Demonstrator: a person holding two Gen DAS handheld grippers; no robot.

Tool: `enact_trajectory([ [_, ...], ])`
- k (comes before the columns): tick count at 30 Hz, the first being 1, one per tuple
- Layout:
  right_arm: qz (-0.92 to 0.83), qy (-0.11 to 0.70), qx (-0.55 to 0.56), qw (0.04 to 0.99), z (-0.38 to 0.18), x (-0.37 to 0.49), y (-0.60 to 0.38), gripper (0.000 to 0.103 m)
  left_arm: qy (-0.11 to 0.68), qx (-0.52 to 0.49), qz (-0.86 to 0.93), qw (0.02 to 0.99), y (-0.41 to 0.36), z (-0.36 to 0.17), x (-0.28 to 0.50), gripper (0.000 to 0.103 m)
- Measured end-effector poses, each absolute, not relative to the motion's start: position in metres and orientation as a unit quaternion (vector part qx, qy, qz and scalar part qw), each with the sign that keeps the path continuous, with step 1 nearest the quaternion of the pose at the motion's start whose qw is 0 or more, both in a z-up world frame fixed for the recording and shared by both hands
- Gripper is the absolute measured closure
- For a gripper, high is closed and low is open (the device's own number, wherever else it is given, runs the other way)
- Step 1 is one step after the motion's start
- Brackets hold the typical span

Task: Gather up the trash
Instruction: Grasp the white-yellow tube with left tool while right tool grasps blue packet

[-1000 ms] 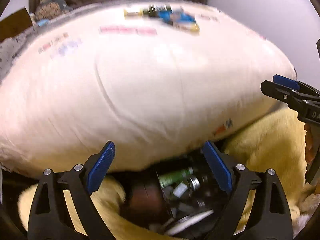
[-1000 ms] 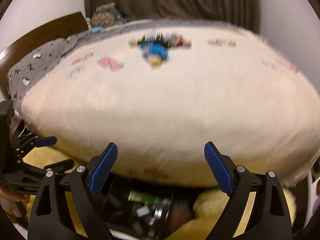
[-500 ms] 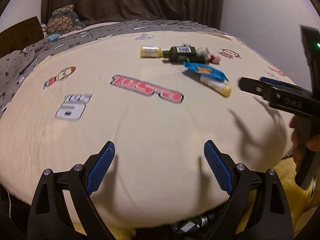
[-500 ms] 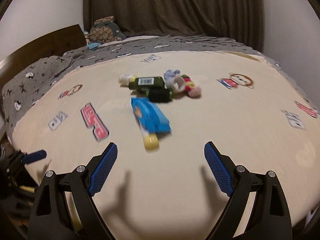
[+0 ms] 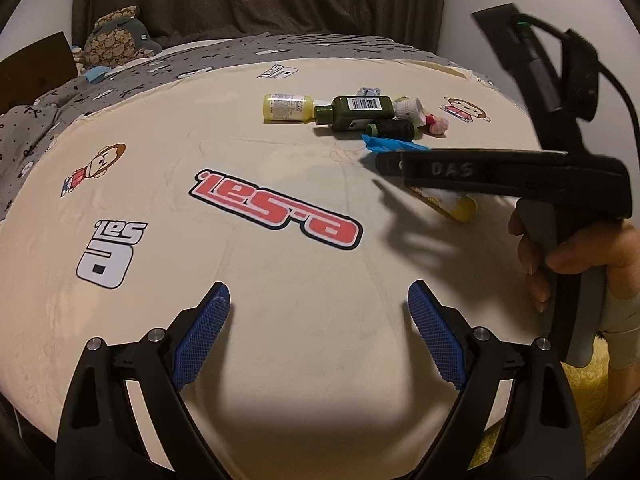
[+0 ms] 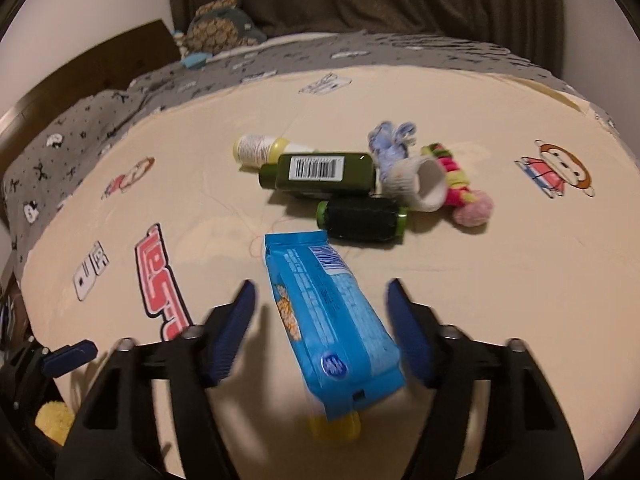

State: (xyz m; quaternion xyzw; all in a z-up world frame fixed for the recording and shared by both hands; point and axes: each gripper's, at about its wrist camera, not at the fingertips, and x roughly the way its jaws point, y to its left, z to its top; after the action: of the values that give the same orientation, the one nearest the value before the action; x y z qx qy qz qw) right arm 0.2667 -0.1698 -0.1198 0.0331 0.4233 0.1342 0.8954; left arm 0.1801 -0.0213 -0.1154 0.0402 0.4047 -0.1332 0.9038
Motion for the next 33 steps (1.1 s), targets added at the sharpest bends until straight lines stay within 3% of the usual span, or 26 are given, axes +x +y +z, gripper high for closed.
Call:
enact_trajectory([
  [4,0.149,0.409,0.045,0.899,-0.114,0.260,-0.174,0.060,0.404,0.041,-0.136,0.904,-0.028,-0.115,0.185,0.017],
  [21,0.060,0.355,0.061,0.931,-0.086,0.211,-0.260,0.064,0.405,0.030,-0.174,0.897,-0.107,-0.108,0.220,0.020],
  [24,0.052,0.352,0.059,0.933,-0.086,0.203,-0.270,0.064,0.413,0.030,-0.165,0.895,-0.116,-0.114,0.234,0.032],
  [31,0.059,0.350,0.061,0.933,-0.089,0.192,-0.276,0.064,0.421,0.044,-0.165,0.891,-0.125,-0.126,0.244,0.076],
  [33,0.063,0.349,0.061,0.933,-0.090,0.188,-0.275,0.064,0.420,0.049,-0.170,0.890,-0.123,-0.125,0.240,0.082],
])
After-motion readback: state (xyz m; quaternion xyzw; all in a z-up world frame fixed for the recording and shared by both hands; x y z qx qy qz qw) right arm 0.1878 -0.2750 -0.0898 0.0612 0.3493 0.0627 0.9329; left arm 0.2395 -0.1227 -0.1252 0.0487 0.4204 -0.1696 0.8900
